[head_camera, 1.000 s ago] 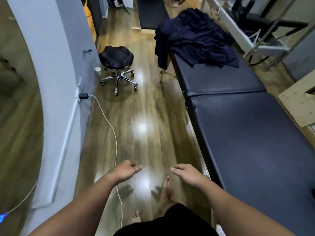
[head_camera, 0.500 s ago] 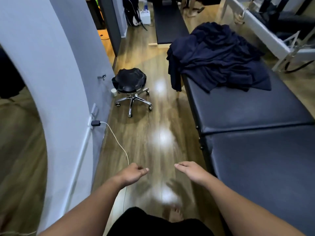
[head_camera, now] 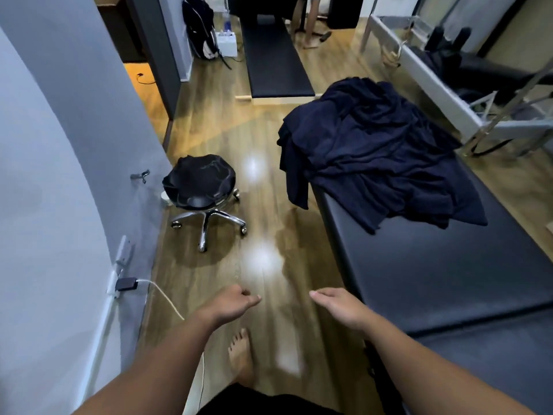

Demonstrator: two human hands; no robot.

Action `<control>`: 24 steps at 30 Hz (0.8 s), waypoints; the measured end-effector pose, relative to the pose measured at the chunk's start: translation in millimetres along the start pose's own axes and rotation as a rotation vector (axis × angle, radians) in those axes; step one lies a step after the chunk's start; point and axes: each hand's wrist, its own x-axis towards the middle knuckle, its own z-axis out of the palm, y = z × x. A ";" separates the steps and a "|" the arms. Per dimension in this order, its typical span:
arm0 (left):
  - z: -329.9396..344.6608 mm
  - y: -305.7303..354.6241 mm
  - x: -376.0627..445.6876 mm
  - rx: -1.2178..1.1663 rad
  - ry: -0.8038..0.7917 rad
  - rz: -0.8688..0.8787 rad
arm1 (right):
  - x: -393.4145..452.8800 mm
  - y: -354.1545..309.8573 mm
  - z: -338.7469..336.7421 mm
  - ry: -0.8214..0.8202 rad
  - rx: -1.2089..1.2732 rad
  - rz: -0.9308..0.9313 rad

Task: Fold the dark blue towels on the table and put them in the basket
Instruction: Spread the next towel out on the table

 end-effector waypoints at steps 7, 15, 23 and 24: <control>-73.8 61.9 101.5 0.114 -0.127 0.101 | 54.5 -62.8 -56.1 0.159 0.032 0.071; -105.1 167.0 209.3 0.344 -0.169 0.190 | 113.1 -85.4 -136.0 0.370 0.117 0.097; -107.2 312.4 294.5 0.537 -0.108 0.346 | 171.5 -88.4 -249.1 0.709 0.054 0.156; -104.9 328.5 303.3 0.571 -0.096 0.371 | 178.7 -86.3 -261.4 0.737 0.033 0.172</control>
